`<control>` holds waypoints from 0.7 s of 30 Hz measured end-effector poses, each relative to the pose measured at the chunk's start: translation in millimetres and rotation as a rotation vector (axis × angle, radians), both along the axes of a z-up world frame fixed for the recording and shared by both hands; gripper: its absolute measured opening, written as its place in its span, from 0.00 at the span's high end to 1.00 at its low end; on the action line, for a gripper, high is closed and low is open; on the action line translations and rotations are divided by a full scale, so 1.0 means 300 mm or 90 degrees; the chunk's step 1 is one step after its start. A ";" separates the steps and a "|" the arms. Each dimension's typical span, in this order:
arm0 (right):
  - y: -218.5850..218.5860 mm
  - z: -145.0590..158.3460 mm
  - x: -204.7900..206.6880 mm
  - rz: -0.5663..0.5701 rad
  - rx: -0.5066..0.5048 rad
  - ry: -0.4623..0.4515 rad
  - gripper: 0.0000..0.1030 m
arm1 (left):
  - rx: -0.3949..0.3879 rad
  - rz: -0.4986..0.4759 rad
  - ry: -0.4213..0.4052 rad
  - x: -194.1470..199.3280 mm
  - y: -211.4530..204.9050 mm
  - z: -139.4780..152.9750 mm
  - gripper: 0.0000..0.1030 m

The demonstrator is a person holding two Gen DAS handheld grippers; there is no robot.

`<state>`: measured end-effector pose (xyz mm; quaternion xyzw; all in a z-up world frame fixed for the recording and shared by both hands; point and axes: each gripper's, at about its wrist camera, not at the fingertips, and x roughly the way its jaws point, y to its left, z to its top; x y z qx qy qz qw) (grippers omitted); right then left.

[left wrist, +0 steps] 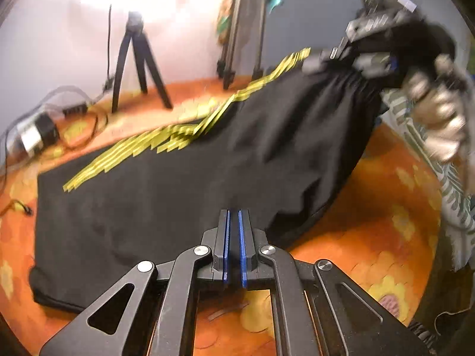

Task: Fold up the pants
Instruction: 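Lift the waistband with the right tool and fold it toward the hem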

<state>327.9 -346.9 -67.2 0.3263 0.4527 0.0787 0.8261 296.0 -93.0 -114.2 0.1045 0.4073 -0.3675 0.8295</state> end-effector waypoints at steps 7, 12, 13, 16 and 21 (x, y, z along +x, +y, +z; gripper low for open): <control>0.174 0.085 0.062 0.046 -0.028 -0.018 0.85 | -0.002 -0.003 0.048 0.035 0.049 -0.081 0.96; 0.362 0.121 0.131 0.094 -0.039 -0.028 0.85 | -0.072 0.066 0.033 0.067 0.249 0.006 0.96; 0.402 0.121 0.144 0.105 -0.040 -0.029 0.85 | -0.080 0.081 0.028 0.073 0.296 0.019 0.96; 0.556 0.105 0.200 0.143 -0.044 -0.029 0.85 | -0.096 0.126 0.017 0.073 0.432 0.056 0.96; 0.792 0.025 0.295 0.194 -0.044 -0.012 0.85 | -0.096 0.192 0.018 0.075 0.611 0.059 0.96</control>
